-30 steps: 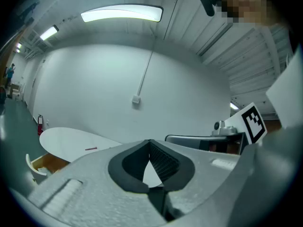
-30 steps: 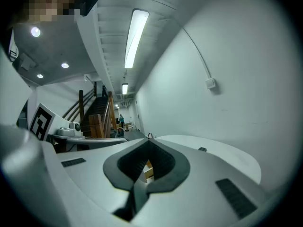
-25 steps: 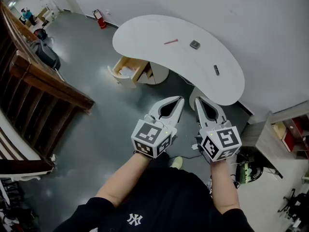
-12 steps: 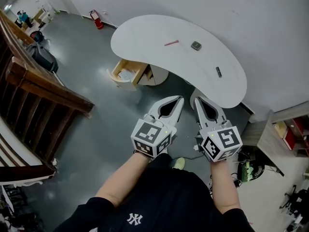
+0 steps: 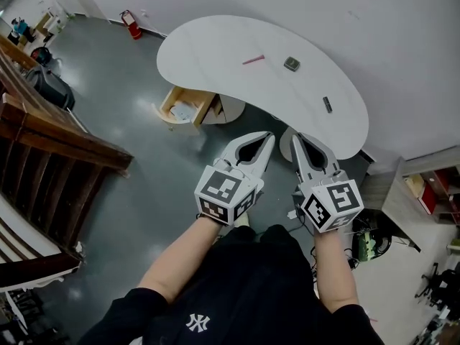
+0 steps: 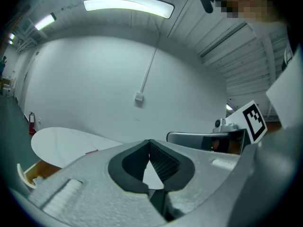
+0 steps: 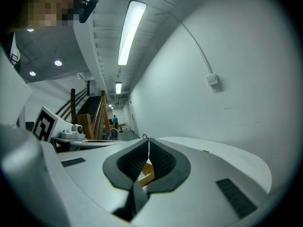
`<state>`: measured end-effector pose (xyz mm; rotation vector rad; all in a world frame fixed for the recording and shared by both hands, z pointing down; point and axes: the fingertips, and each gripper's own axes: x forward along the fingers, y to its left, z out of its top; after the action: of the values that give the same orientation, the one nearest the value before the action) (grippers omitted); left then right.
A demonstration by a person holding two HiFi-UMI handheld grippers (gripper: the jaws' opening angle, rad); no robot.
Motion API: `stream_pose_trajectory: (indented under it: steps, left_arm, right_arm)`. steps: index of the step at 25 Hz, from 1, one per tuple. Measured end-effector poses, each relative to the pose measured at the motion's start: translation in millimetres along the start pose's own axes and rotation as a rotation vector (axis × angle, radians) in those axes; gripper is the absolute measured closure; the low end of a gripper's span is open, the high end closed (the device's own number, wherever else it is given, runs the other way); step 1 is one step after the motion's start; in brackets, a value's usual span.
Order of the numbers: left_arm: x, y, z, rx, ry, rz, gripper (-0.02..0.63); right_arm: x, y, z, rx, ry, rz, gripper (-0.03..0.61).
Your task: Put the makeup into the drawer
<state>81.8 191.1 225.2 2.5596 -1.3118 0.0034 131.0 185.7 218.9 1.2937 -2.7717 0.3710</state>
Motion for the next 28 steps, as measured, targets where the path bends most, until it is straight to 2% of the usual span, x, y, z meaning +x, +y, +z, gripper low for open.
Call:
stream_pose_trajectory:
  steps: [13,21,28]
  left_arm:
    - [28.4,24.8,3.8,0.015,0.015,-0.025,0.603]
    - [90.9,40.7,-8.0,0.037,0.057,-0.034,0.603]
    - [160.1,61.9,-21.6,0.03,0.095,-0.035,0.603]
  right_arm:
    - [34.9,-12.1,1.3,-0.031,0.023,-0.025,0.561]
    - [71.0,-67.7,-8.4,-0.005,0.049,-0.03,0.561]
    - [109.1,-133.1,-24.1,0.016,0.105,-0.045,0.56]
